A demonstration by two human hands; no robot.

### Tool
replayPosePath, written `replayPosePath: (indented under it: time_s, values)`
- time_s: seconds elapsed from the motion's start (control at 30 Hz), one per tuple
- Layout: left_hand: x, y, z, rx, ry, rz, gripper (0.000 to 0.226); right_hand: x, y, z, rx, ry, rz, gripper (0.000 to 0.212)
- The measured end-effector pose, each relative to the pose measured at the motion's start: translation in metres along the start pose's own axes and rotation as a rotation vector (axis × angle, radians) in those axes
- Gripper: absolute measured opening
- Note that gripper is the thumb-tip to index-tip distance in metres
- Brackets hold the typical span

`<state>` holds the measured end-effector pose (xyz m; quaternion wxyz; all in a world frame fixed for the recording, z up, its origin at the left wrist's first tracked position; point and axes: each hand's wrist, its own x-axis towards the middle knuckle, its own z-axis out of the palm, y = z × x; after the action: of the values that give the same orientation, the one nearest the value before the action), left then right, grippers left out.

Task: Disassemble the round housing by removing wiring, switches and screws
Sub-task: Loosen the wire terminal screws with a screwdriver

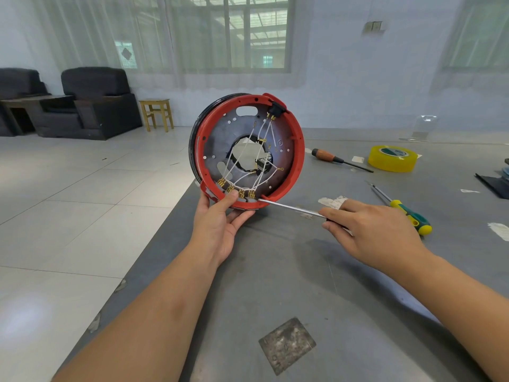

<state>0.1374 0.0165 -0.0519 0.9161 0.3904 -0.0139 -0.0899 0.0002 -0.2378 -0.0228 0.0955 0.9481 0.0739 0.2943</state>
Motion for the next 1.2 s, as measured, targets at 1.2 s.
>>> replayPosePath:
  time_s: [1.2]
  values:
    - [0.002,0.0,0.002,-0.119,0.15,-0.009,0.057,-0.003,-0.037,0.008,0.361,-0.248,0.221,0.043]
